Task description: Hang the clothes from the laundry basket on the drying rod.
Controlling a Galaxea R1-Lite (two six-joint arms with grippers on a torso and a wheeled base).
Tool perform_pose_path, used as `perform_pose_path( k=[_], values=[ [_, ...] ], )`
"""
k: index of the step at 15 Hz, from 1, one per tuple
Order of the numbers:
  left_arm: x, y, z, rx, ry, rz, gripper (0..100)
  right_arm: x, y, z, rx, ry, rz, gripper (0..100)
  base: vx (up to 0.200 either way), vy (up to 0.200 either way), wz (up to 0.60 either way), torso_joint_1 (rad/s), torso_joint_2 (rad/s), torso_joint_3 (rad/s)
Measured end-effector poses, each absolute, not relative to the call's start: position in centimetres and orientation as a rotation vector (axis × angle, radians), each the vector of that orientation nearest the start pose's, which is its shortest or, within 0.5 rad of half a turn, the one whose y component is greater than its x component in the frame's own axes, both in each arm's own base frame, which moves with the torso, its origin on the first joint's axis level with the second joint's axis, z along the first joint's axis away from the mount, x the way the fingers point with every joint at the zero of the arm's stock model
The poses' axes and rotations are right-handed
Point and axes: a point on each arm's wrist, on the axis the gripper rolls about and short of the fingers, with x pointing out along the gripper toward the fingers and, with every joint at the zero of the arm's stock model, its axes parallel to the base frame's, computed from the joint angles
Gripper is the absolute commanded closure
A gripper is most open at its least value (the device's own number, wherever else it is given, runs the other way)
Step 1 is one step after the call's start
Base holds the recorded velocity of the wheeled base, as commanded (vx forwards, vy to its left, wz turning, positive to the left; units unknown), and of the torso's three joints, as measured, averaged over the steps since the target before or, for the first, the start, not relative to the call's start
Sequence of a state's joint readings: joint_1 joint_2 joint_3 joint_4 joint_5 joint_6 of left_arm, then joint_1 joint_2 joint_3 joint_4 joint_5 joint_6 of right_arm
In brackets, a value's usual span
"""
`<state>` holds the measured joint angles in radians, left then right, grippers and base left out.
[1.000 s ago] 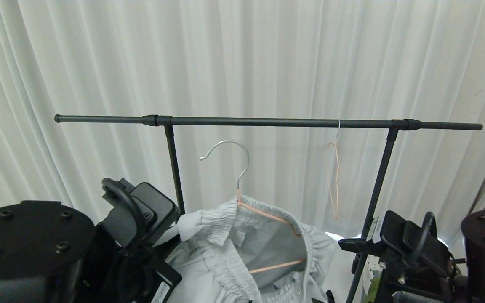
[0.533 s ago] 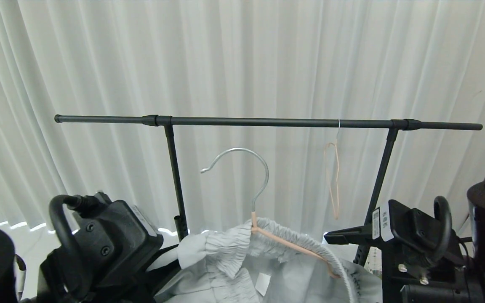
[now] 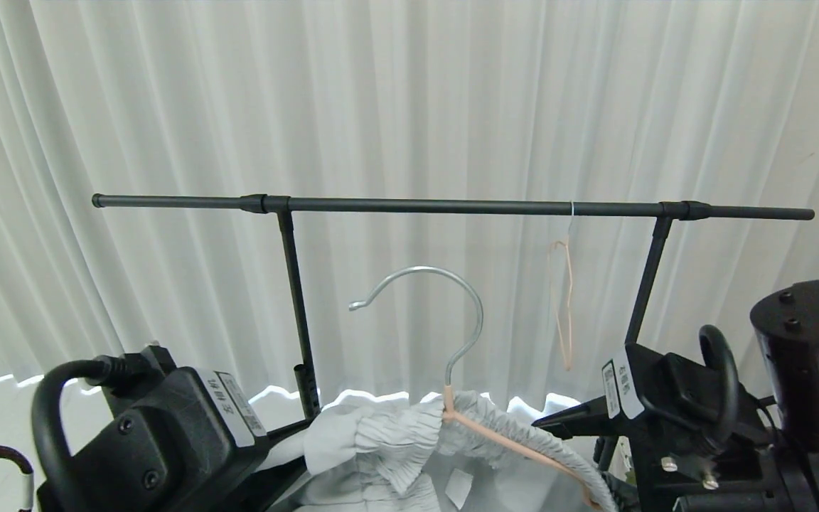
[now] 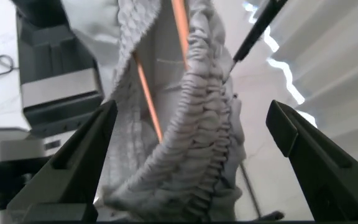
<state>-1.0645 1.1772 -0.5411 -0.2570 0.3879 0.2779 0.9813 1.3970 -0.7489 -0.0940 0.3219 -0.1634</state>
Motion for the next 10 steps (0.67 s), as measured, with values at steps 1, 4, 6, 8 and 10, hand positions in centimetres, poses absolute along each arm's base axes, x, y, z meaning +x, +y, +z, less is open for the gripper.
perform_pose_path(
  k=[1, 4, 6, 8, 10],
  values=[
    [8.7, -14.0, 19.7, 0.517, 0.189, -0.708, 100, 11.7, 18.8, 19.7, -0.319, 0.468, 1.314, 0, 0.000, 0.000, 0.00, 0.000, 0.00, 0.000],
    [8.7, -14.0, 19.7, 0.516, 0.184, -0.708, 100, 11.9, 19.5, 19.4, -0.300, 0.496, 1.315, 0, 0.000, 0.000, 0.00, 0.000, 0.00, 0.000],
    [8.7, -14.0, 19.8, 0.516, 0.183, -0.708, 100, 12.1, 19.9, 19.3, -0.300, 0.506, 1.313, 0, 0.000, 0.000, 0.00, 0.000, 0.00, 0.000],
    [8.7, -14.0, 19.8, 0.516, 0.183, -0.707, 100, 12.3, 20.1, 19.2, -0.286, 0.525, 1.307, 100, 0.000, 0.000, 0.00, 0.000, 0.00, 0.000],
    [8.7, -14.0, 19.8, 0.515, 0.184, -0.707, 100, 12.4, 20.3, 19.0, -0.287, 0.531, 1.301, 100, 0.000, 0.000, 0.00, 0.000, 0.00, 0.000]
  ],
)
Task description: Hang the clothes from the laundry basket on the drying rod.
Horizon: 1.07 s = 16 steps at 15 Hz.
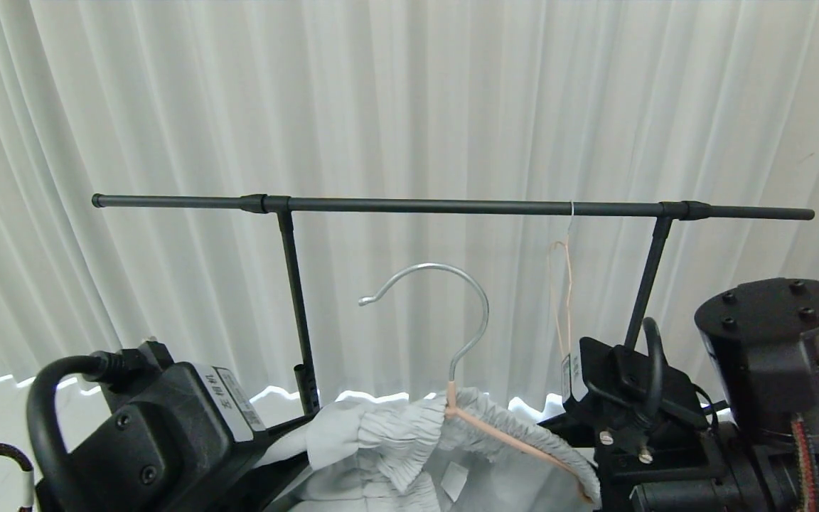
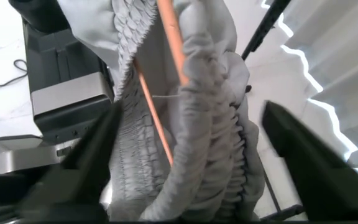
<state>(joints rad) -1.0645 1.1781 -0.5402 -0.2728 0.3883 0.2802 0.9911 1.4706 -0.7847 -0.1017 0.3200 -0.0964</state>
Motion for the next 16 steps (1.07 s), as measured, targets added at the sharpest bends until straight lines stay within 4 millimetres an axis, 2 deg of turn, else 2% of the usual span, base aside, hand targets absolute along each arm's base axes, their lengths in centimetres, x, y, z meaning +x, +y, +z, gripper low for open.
perform_pose_path(
  k=[9, 10, 13, 16],
  values=[
    [8.7, -13.9, 19.8, 0.510, 0.181, -0.710, 100, 12.9, 20.2, 18.9, -0.311, 0.523, 1.235, 100, 0.000, 0.000, 0.00, 0.000, 0.00, 0.000],
    [8.7, -14.0, 19.7, 0.511, 0.182, -0.710, 0, 12.9, 20.1, 18.9, -0.314, 0.518, 1.233, 100, 0.000, 0.000, 0.00, 0.000, 0.00, 0.000],
    [8.7, -13.9, 19.6, 0.514, 0.185, -0.707, 0, 12.8, 19.8, 19.3, -0.369, 0.460, 1.247, 100, 0.000, 0.000, 0.00, 0.000, 0.00, 0.000],
    [8.5, -13.6, 19.4, 0.515, 0.186, -0.708, 0, 13.7, 18.7, 19.8, -0.457, 0.372, 1.223, 100, 0.000, 0.000, 0.00, 0.000, 0.00, 0.000]
  ],
)
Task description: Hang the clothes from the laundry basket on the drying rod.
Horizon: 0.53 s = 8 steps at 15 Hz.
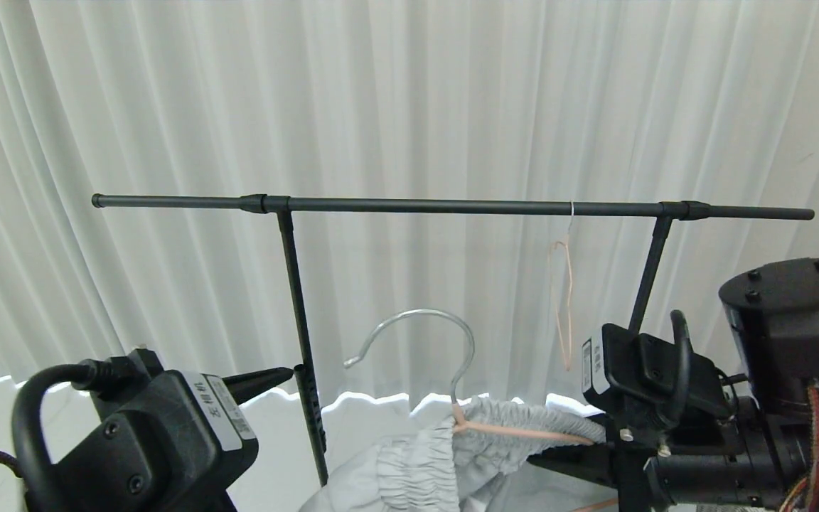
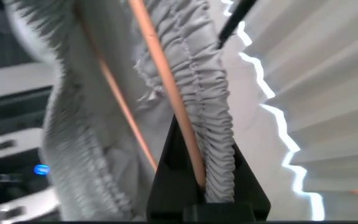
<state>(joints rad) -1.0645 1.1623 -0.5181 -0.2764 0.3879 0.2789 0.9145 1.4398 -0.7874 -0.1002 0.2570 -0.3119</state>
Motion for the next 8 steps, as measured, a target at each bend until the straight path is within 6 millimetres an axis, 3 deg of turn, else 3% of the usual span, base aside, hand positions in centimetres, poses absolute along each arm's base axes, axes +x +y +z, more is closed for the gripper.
perform_pose_path(
  k=[8],
  values=[
    [7.7, -12.1, 19.7, 0.482, 0.158, -0.702, 0, 16.7, 14.6, 20.7, -0.478, 0.333, 0.996, 100, 0.000, 0.000, 0.00, 0.000, 0.00, 0.000]
  ],
)
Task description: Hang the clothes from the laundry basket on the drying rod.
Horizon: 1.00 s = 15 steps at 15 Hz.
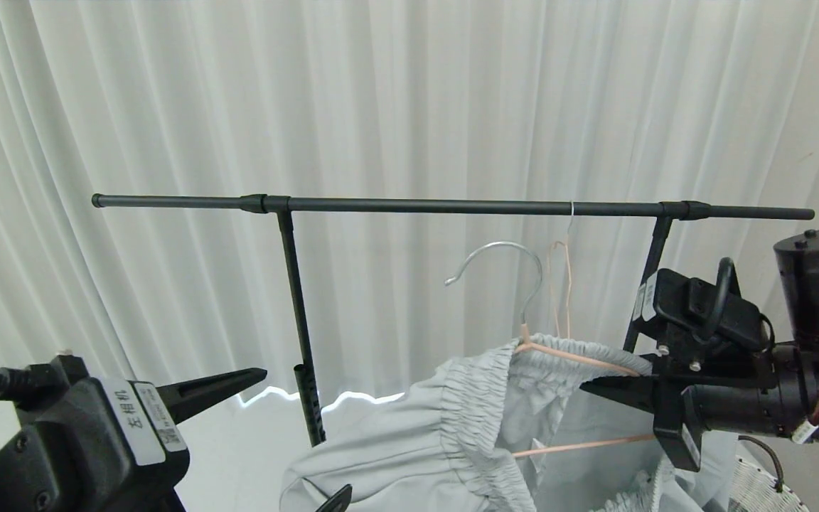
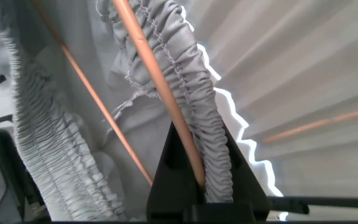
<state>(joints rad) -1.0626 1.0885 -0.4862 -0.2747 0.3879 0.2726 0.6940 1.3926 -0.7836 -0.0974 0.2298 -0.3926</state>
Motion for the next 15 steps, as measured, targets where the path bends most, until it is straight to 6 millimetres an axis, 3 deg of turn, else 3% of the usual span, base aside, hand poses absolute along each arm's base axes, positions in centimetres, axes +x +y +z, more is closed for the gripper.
perform_pose_path(
  k=[5, 8, 15],
  values=[
    [8.1, -9.9, 15.4, 0.542, 0.312, -0.632, 0, 16.6, 13.5, 21.7, -0.461, 0.295, 0.953, 100, 0.000, 0.000, 0.00, 0.000, 0.00, 0.000],
    [8.0, -9.1, 13.7, 0.475, 0.406, -0.647, 0, 16.3, 13.2, 22.1, -0.452, 0.277, 0.953, 100, 0.000, 0.000, 0.00, 0.000, 0.00, 0.000],
    [9.5, -8.9, 13.0, 0.392, 0.467, -0.592, 0, 15.3, 13.0, 22.4, -0.431, 0.248, 1.012, 100, 0.000, 0.000, 0.00, 0.000, 0.00, 0.000]
  ],
)
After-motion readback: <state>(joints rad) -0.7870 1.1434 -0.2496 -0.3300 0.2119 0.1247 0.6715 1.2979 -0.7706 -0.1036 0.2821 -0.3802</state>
